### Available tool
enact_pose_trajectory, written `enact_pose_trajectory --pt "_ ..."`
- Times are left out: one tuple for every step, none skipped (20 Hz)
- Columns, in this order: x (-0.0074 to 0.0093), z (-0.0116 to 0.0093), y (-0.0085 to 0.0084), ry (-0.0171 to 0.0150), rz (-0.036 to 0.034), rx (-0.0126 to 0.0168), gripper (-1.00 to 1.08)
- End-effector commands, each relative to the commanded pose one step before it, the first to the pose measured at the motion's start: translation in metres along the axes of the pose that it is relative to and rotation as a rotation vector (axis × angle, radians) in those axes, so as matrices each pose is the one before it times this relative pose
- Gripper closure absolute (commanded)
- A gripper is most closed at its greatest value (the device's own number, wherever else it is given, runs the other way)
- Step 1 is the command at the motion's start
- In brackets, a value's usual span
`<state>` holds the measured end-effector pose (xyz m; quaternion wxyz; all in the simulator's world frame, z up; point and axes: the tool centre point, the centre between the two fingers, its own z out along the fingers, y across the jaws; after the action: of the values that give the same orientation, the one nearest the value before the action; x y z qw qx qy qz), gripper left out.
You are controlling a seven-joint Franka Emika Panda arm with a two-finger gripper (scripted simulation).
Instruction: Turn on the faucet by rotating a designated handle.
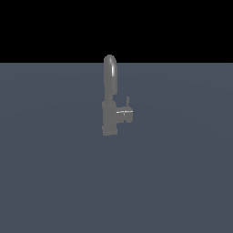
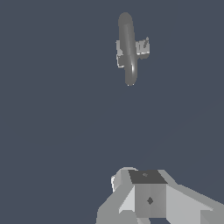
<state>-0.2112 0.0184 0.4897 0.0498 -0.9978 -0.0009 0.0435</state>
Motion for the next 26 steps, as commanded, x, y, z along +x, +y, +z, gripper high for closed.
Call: enact_pose_trajectory --pt "0.0131 0.00141 -0.00011 -0.02935 0.02872 0.02649 1.08" --pt "0.00572 0.00049 -0.0001 -0.01276 0.01249 0.01171 1.08" --pt "0.00577 0.0005 -0.0001 -0.01288 0.0126 0.01182 1.08" --pt "0.0058 0.0005 -0.0001 -0.01295 0.01267 0.01189 1.08" --pt "0.00584 0.0005 -0.0001 -0.01303 0.01274 0.01197 1.08" --pt "0.00587 0.00049 -0.0001 -0.0131 0.0128 0.01204 1.08" --pt "0.0059 0.00049 -0.0001 -0.01317 0.01287 0.01212 1.08" --pt "0.00593 0.00049 -0.0001 -0.01324 0.01292 0.01218 1.08" --pt "0.00596 0.00049 -0.00009 -0.01332 0.01299 0.01226 1.08" --pt "0.00598 0.00049 -0.0001 -0.01338 0.01303 0.01233 1.08" --pt "0.00601 0.00049 -0.0001 -0.01343 0.01308 0.01239 1.08" --pt "0.00604 0.00049 -0.0001 -0.0135 0.01313 0.01246 1.08" --pt "0.00606 0.00049 -0.0001 -0.01356 0.01318 0.01253 1.08" --pt "0.00608 0.00049 -0.0001 -0.01361 0.01321 0.01258 1.08" --pt "0.00611 0.00049 -0.0001 -0.01367 0.01326 0.01265 1.08" --pt "0.00613 0.00048 -0.00009 -0.01374 0.0133 0.01272 1.08" --pt "0.00615 0.00048 -0.00009 -0.01379 0.01334 0.01277 1.08" --pt "0.00617 0.00048 -0.0001 -0.01384 0.01337 0.01283 1.08" --pt "0.00619 0.00048 -0.0001 -0.0139 0.0134 0.01289 1.08" --pt "0.00621 0.00048 -0.00009 -0.01396 0.01344 0.01295 1.08" --pt "0.00623 0.00048 -0.00009 -0.01402 0.01347 0.01302 1.08" --pt "0.00625 0.00048 -0.00009 -0.01408 0.01351 0.01308 1.08" --pt "0.00627 0.00048 -0.00009 -0.01414 0.01355 0.01314 1.08" --pt "0.00629 0.00047 -0.00009 -0.0142 0.01358 0.0132 1.08" --pt "0.00631 0.00047 -0.00008 -0.01427 0.01363 0.01327 1.08" --pt "0.00633 0.00047 -0.00008 -0.01434 0.01367 0.01333 1.08"
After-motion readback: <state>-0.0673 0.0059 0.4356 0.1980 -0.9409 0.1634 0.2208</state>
